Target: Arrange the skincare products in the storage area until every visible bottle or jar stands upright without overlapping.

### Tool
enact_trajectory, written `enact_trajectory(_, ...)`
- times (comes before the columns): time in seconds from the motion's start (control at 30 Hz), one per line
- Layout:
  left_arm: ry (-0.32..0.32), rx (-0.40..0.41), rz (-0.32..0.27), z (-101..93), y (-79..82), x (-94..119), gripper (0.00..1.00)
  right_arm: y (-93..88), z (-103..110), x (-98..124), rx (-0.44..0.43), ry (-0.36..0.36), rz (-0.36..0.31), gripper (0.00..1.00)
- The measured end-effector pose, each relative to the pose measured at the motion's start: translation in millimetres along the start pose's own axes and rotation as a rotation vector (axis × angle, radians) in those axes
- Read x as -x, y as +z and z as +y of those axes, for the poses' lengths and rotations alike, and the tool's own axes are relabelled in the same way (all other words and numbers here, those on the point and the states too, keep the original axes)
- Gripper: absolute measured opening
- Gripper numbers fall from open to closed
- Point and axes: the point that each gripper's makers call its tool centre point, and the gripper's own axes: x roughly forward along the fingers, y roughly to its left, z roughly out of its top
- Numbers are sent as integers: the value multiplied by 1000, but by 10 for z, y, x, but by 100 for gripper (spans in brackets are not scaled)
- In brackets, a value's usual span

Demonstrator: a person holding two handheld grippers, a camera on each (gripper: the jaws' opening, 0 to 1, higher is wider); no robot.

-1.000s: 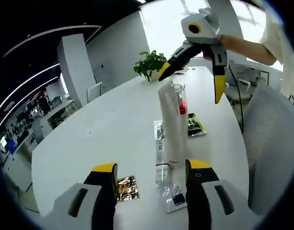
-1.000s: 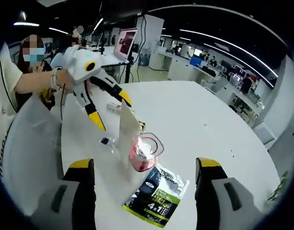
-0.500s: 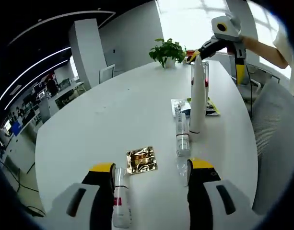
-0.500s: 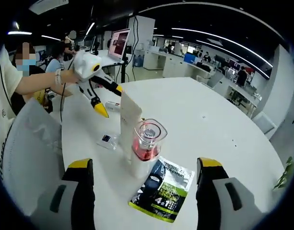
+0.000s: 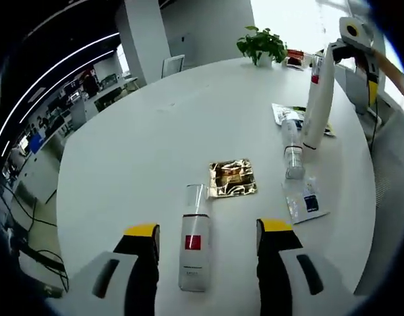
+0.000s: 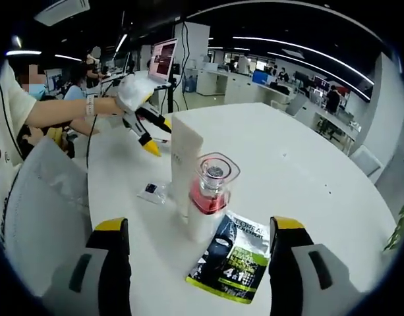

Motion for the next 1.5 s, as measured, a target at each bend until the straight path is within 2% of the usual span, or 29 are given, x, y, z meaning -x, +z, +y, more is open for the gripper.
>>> enact_trajectory(0.1,-33,15,13,-1,-35,-85,48,-11,10,8,-5,1,1,87)
enact_trajectory(0.17,-36,26,31,9,-68,-124,50,-14,7,22,-6,-3,-2,87)
enact_trajectory(0.3,-46,30,69,-25,-151,-154,42,-39,11,52,-16,-6,-5,86)
enact_trajectory(0.4,-46,30,81,58,-201,-218,42,-83,39,72,-15,-7,1,86)
enact_trajectory(0.63,-78,67,74,28,-188,-245,37,-97,85,72,-32,0,-11,84)
enact_trajectory(0.83,-65,68,69,89,-190,-253,36,-93,148,82,-45,5,-24,83)
enact_trajectory(0.9,-93,48,40,5,-171,-244,30,-82,155,102,-54,6,-29,82)
enact_trajectory(1.03,-50,67,31,64,-168,-252,19,-77,159,125,-80,5,-40,81)
enact_trajectory(1.23,-40,70,44,37,-164,-252,18,-81,206,133,-90,-6,-53,80)
enact_trajectory(1.3,-32,37,39,34,-157,-254,18,-101,235,123,-86,-14,-58,76)
enact_trajectory(1.33,-28,6,31,39,-140,-252,17,-126,239,116,-94,-13,-50,76)
enact_trajectory(1.5,-10,14,50,-38,-166,-198,17,-166,313,106,-142,-4,-67,76)
